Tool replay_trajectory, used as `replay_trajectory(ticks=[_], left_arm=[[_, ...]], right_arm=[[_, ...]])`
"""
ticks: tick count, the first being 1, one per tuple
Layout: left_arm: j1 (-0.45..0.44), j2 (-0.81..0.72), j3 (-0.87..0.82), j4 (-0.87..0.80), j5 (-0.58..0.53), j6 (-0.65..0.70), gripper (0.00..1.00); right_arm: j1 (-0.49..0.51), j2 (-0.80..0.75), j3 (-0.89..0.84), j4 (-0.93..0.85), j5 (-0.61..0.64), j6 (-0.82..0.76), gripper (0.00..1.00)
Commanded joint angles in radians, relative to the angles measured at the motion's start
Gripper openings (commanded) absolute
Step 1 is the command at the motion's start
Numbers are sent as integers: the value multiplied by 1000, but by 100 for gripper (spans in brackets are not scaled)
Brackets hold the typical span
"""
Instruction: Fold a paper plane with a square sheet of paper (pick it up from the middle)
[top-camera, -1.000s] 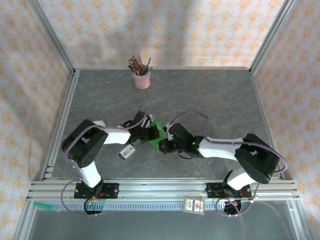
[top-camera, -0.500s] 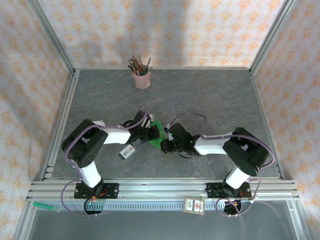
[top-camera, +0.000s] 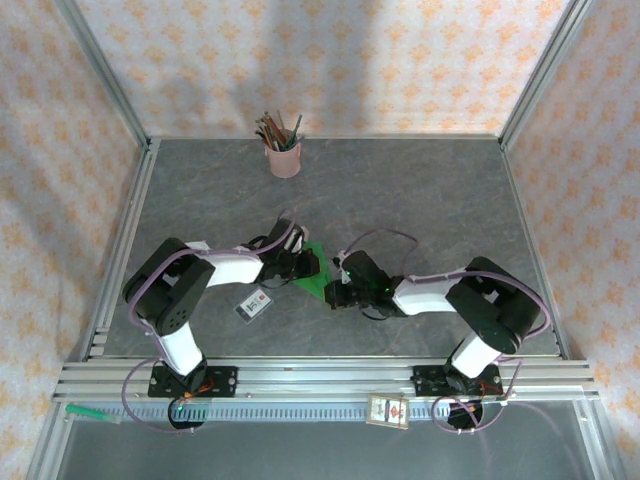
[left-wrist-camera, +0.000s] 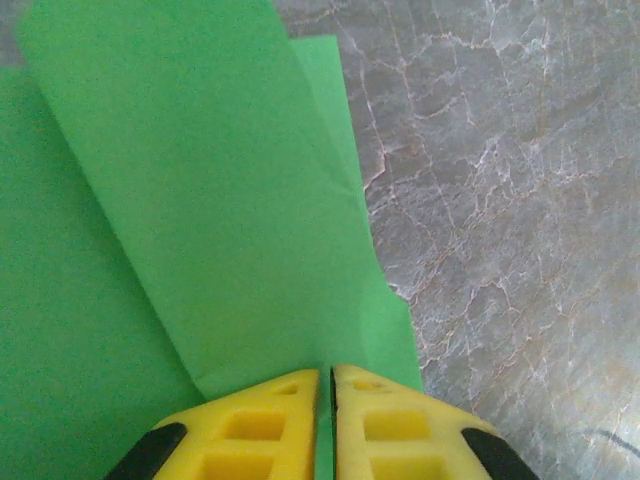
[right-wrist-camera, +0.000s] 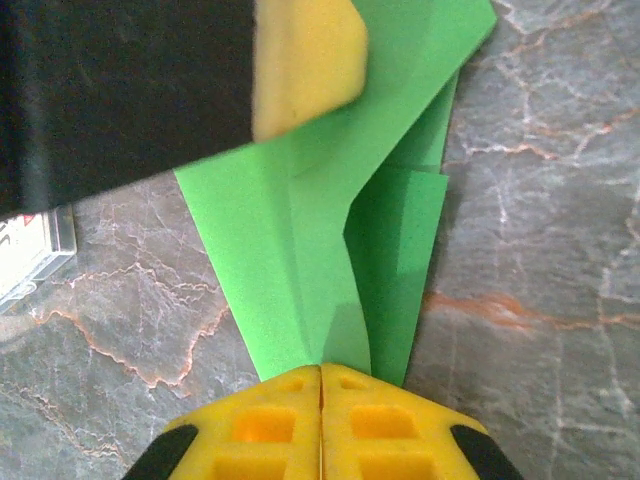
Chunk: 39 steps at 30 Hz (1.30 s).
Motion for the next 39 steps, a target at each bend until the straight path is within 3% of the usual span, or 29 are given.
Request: replay_trajectory(ticks=[1,8,14,20,39], left_arm=[[16,-70,12,-38,-13,-19,19],[-8,-170,-86,18,37,-96,19],[-61,-188,-163,105,81,-155,6],[-87,-139,-178,182,119,-189,0],[-91,-57,-141,139,103,-169,0]], right_arm=[[-4,8,-51,-101,33,39,7],[-6,13,-60,-99,44,61,4],[-5,22,-59,-99,54,65,3],[-5,32,-55,-104,62,60,3],[-5,34,-35,-131,65,43,2]])
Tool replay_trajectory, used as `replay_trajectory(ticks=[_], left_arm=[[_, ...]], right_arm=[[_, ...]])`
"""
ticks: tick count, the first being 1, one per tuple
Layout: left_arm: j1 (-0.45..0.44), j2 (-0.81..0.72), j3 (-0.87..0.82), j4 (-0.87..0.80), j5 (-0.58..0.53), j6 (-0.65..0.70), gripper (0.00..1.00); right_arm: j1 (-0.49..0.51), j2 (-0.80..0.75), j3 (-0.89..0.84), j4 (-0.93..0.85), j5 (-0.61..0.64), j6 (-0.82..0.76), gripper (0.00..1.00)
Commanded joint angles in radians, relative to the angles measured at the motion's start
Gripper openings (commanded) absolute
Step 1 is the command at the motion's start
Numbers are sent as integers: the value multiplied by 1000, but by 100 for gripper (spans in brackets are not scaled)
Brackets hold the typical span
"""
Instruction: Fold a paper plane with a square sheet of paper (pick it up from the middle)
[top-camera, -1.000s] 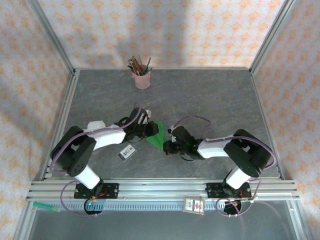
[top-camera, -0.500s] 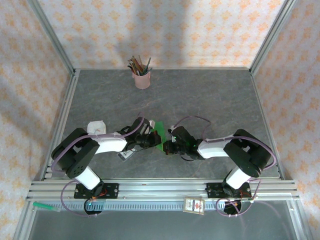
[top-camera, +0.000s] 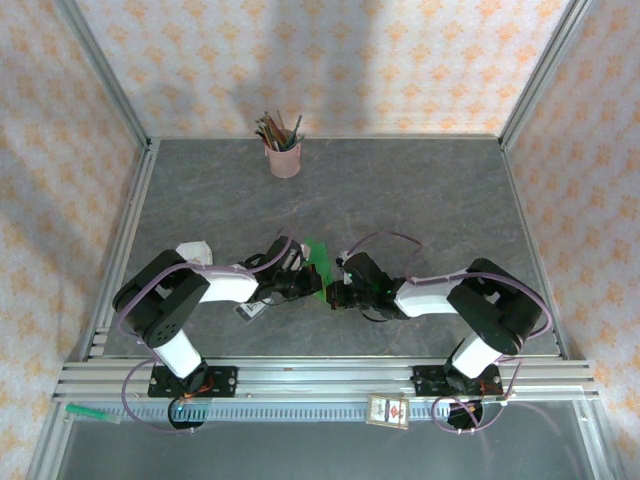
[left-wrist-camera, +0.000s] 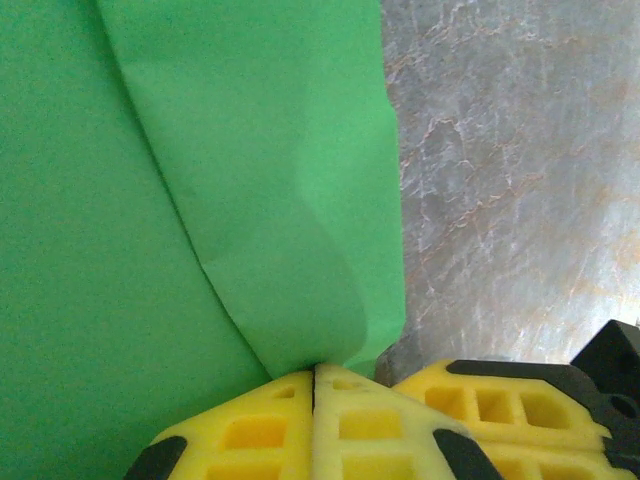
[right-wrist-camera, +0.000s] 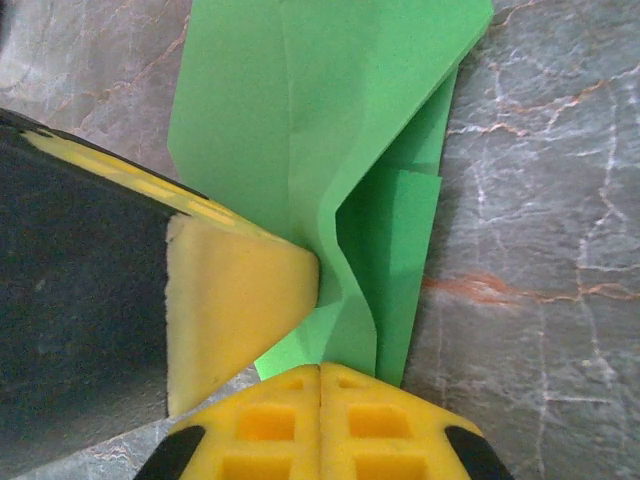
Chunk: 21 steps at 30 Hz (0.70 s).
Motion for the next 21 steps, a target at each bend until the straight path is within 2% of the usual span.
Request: replay_trajectory(ticks=[1,12,21], left_arm=[[-8,18,31,-20,-1,14,0],[10,38,75,-89,-57,57,0],[58,66,115,-118,-53,102,0]], right_arm=[[-4,41,-15,-153,54,-12,2],[-4,69,-3,-252,72,-38,0],[-4,91,-4,-280,72,-48,0]])
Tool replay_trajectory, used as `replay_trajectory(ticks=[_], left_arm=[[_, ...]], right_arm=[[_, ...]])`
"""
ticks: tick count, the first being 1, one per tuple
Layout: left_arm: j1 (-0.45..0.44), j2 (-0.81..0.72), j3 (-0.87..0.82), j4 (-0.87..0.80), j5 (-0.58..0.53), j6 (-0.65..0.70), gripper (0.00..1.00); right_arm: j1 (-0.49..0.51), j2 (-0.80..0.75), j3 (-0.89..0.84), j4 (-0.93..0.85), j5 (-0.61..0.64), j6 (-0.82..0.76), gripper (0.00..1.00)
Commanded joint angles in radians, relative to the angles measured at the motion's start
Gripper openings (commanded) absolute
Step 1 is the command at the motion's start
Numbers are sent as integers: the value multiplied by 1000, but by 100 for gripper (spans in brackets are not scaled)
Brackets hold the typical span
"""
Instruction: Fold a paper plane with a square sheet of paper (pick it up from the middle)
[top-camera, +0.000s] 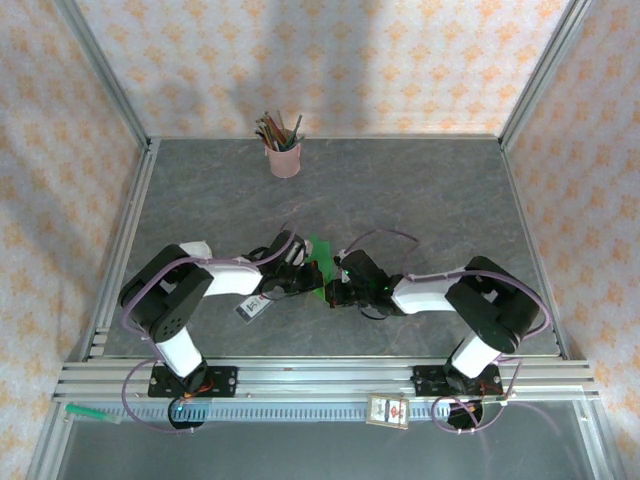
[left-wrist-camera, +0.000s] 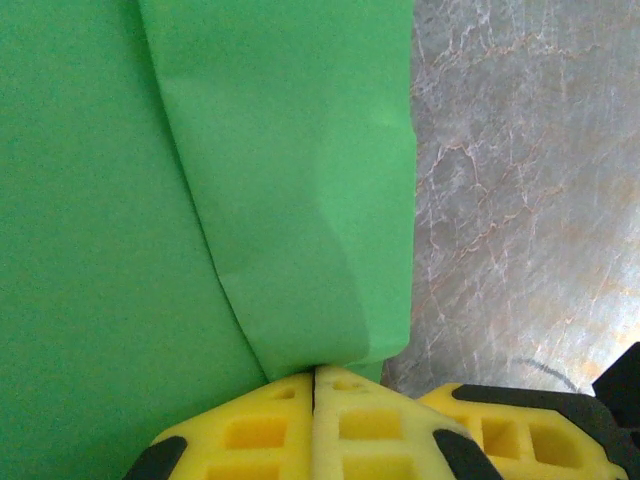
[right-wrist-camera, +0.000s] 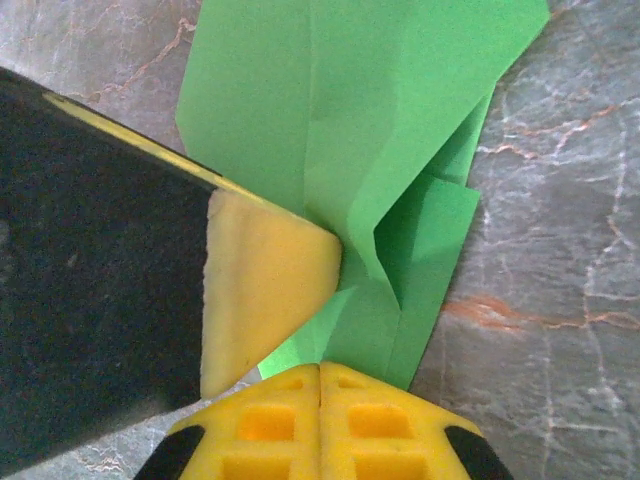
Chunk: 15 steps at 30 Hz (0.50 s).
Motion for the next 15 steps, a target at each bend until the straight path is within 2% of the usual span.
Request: replay_trajectory(ticks=[1,15], left_arm=[[40,29,40,-30,-45,43,0],[134,111,128,-50,-2,108,3]], right_arm=[[-5,72,-43,-225,67,-26,0],[-4,96,-36,-253,66,-39,0]])
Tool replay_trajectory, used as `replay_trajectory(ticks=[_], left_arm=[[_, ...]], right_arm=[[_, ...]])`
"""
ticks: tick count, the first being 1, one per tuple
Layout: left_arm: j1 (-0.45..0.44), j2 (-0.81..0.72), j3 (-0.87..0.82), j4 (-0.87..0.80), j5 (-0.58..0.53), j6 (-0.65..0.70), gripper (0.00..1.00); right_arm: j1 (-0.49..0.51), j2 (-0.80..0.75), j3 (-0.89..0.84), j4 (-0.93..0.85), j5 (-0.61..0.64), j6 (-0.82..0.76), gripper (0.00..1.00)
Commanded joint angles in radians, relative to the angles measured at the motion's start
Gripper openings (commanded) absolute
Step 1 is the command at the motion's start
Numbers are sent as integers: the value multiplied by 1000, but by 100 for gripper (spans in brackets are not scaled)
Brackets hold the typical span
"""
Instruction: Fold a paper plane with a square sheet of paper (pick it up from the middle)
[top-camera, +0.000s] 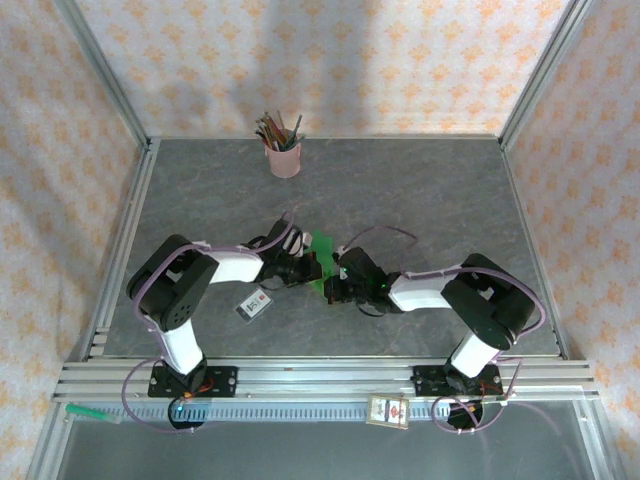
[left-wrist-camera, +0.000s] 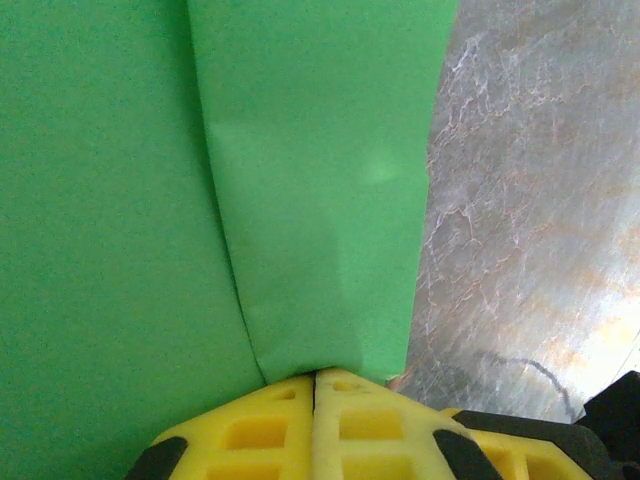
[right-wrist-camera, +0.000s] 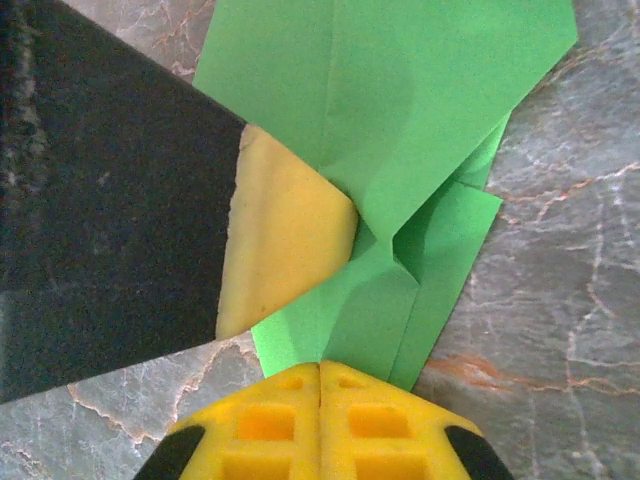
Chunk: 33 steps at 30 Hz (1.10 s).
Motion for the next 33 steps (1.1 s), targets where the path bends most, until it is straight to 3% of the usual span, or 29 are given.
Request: replay_trajectory(ticks=[1,27,33], left_arm=[[54,37,47,-5,-108,41,3],[155,123,202,-71,-90,109,9],[161,61,167,-37,-65,91,12]], right_arm=[[0,71,-61,-262,31,-25,0],[1,95,-58,-286,5,-35,0],[0,95,-55,-290,13,-37,0]])
